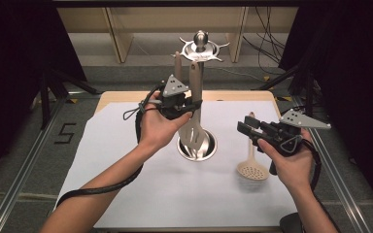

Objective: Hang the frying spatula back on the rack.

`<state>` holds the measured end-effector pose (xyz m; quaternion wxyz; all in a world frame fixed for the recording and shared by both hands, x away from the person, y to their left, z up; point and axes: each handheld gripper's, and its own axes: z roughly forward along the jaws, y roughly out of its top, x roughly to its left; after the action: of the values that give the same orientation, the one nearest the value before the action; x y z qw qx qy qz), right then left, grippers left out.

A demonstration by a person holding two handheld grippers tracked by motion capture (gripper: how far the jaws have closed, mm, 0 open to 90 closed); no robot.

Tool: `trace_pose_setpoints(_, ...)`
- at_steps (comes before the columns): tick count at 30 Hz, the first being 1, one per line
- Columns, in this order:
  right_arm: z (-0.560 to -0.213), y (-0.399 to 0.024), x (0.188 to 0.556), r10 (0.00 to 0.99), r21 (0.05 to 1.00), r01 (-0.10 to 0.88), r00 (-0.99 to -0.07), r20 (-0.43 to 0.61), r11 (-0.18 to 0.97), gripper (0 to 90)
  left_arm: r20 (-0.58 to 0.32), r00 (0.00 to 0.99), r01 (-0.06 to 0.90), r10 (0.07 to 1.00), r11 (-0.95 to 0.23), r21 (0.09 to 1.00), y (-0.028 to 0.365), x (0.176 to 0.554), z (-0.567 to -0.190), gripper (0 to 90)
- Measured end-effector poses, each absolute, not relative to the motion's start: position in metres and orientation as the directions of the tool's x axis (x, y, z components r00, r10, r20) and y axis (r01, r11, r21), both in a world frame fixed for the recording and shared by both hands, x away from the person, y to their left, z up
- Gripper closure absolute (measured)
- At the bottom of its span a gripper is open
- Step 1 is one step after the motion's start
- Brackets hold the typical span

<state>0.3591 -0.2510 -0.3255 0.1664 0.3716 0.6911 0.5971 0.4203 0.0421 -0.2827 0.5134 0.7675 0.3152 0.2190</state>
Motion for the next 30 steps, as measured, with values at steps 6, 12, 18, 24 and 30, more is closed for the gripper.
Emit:
trace_pose_setpoints(6, -0.3259, -0.2518, 0.3602, 0.711, 0.954, 0.298, -0.675, 0.196, 0.019, 60.6, 0.008, 0.702, 0.268, 0.712, -0.275, 0.923, 0.04, 0.4233, -0.2833, 75.9)
trace_pose_setpoints(12, -0.3267, -0.2539, 0.3616, 0.718, 0.959, 0.28, -0.674, 0.172, 0.033, 60.6, 0.004, 0.707, 0.265, 0.708, -0.27, 0.926, 0.0389, 0.4254, -0.2848, 75.8)
trace_pose_setpoints(18, -0.3268, -0.2529, 0.3597, 0.718, 0.95, 0.313, -0.666, 0.203, 0.021, 60.5, 0.009, 0.71, 0.259, 0.705, -0.273, 0.926, 0.0384, 0.4259, -0.2851, 75.6)
trace_pose_setpoints(24, -0.3285, -0.2534, 0.3614, 0.715, 0.955, 0.294, -0.676, 0.178, 0.04, 60.3, 0.015, 0.712, 0.25, 0.702, -0.274, 0.929, 0.0388, 0.4256, -0.2866, 75.2)
trace_pose_setpoints(30, -0.3289, -0.2548, 0.3618, 0.723, 0.956, 0.289, -0.67, 0.167, 0.047, 60.4, 0.018, 0.718, 0.234, 0.696, -0.266, 0.935, 0.0439, 0.4206, -0.2873, 71.5)
